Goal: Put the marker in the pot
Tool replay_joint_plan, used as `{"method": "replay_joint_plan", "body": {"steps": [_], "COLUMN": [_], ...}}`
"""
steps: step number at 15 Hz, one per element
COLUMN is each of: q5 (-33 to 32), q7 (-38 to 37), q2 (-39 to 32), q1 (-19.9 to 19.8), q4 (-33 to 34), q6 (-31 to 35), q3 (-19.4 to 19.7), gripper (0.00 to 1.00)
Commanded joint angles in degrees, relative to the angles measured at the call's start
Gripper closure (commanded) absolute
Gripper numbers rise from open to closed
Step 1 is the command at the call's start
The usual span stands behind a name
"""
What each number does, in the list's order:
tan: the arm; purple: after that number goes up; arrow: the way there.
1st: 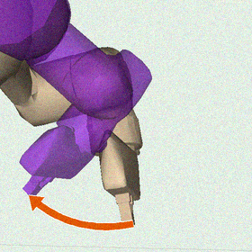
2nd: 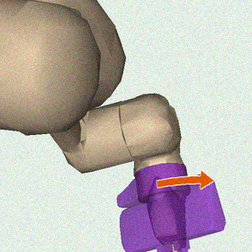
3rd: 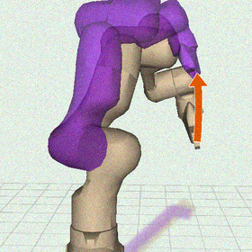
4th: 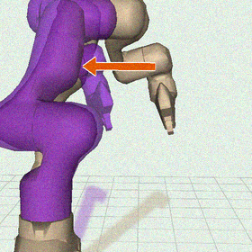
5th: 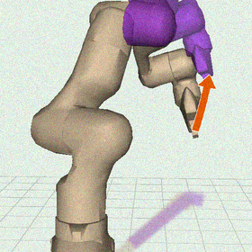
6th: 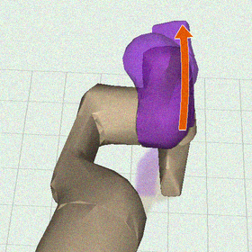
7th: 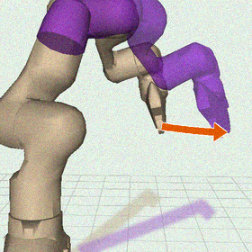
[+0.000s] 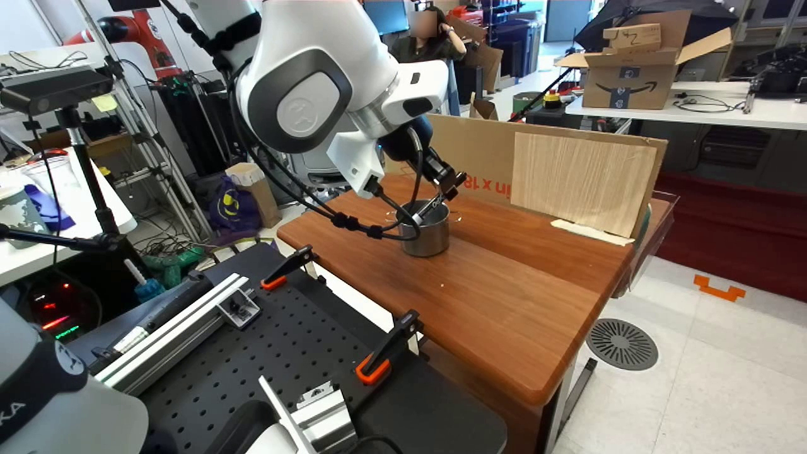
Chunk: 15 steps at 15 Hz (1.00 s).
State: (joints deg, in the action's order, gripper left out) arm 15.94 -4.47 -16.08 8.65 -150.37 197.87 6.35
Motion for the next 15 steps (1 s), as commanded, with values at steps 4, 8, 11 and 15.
{"method": "replay_joint_plan", "body": {"steps": [4, 8, 11, 15], "q5": [2.1, 2.1, 2.0, 1.8], "q7": [0.6, 0.3, 0.0, -0.3], "q2": [-2.1, -2.8, -3.2, -3.2], "q1": [3.8, 4.9, 5.3, 5.6], "q4": [0.9, 0.9, 0.8, 0.7], "q6": [0.0, 0.0, 0.0, 0.0], "q3": [2.9, 3.8, 4.2, 4.4], "gripper": [0.95, 0.55, 0.41, 0.12]}}
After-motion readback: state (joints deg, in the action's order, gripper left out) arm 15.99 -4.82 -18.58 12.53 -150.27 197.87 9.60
